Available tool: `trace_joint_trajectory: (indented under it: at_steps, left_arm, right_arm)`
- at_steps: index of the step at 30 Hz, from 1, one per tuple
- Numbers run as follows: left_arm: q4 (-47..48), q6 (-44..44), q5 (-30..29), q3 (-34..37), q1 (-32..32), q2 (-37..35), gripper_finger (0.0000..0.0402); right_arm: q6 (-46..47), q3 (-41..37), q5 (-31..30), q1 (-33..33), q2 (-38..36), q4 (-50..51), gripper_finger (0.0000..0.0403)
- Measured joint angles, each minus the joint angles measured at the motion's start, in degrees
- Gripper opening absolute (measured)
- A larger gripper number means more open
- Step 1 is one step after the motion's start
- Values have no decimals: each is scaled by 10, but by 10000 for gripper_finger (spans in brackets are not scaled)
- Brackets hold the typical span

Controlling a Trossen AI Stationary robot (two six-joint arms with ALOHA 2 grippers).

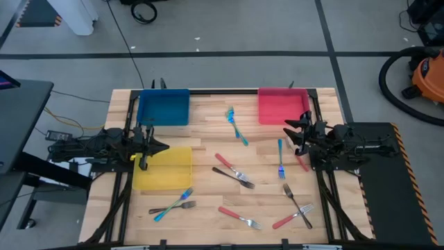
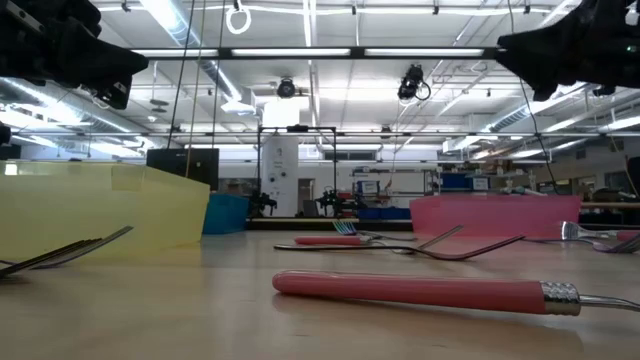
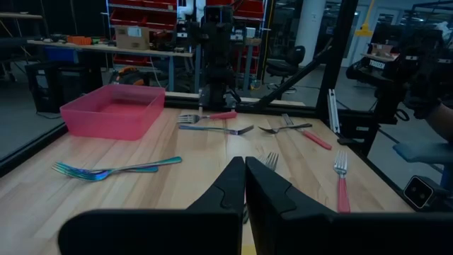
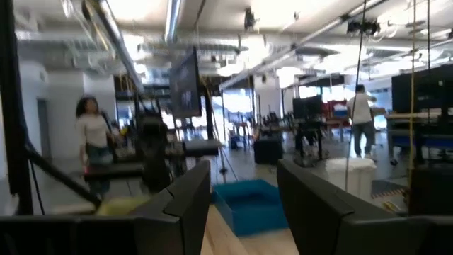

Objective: Sort silverware by color (type)
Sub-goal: Put the pink fork into the red bin

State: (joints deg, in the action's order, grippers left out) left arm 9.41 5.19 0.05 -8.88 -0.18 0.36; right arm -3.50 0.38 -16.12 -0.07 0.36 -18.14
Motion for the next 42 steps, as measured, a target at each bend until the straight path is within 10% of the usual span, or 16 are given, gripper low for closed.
trace_joint_trajectory:
  at_steps: [21, 30, 42]
  left_arm:
    - [-38, -69, 0, 0, 0, 0, 16]
    - [-53, -57, 0, -18, 0, 5, 16]
    - [-26, -39, -39, -110, 1, 148, 16]
  right_arm:
    - [-24, 68, -94, 0, 8, 31, 178]
    - [-66, 204, -154, 0, 56, 209, 177]
    - [111, 399, -158, 0, 200, 502, 177]
